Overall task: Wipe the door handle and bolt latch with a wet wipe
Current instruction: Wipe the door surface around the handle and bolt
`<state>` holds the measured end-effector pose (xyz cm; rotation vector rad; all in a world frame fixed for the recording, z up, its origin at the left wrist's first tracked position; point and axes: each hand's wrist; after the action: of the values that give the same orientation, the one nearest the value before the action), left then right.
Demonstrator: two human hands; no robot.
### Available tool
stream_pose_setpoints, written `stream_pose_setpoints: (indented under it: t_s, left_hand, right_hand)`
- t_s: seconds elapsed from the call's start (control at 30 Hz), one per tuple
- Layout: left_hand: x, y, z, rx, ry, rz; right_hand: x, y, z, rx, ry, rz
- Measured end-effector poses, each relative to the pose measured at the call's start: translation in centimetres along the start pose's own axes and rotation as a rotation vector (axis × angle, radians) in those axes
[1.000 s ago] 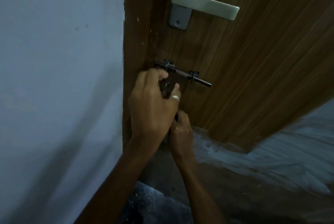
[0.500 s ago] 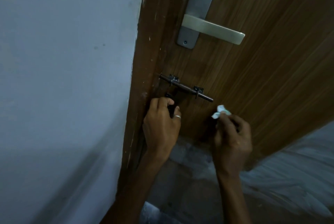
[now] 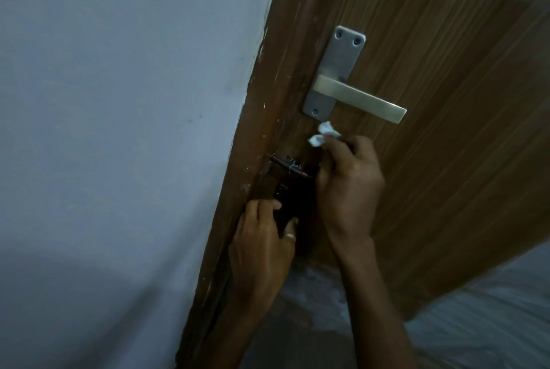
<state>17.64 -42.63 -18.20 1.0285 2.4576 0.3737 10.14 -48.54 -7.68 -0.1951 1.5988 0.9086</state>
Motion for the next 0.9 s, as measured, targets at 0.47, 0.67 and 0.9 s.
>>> stream_pose_setpoints:
  t_s: [0.47, 0.67, 0.9]
  left_hand:
    - [2.2, 1.5, -1.8, 0.088, -0.080, 0.081]
    - [1.7, 1.8, -4.5, 0.172, -0.235, 0.033]
    - [1.3, 3.2, -6.0, 0.188, -0.296, 0.016]
  right_hand:
    - [1.3, 3.8, -3.3, 0.052, -0.056, -0.077]
    - [-1.9, 8.7, -7.5, 0.149, -0.075, -0.315]
    - [-11.4, 9.8, -6.2, 0.117, 0.063, -0.315]
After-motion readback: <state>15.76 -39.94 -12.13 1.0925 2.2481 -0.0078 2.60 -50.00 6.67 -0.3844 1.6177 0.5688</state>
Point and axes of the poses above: each hand's wrist, its own x-axis away from the middle knuckle, its own y-axis out of the back of the hand, z = x × y, and after that the axes turned 6 degrees about y, right-handed
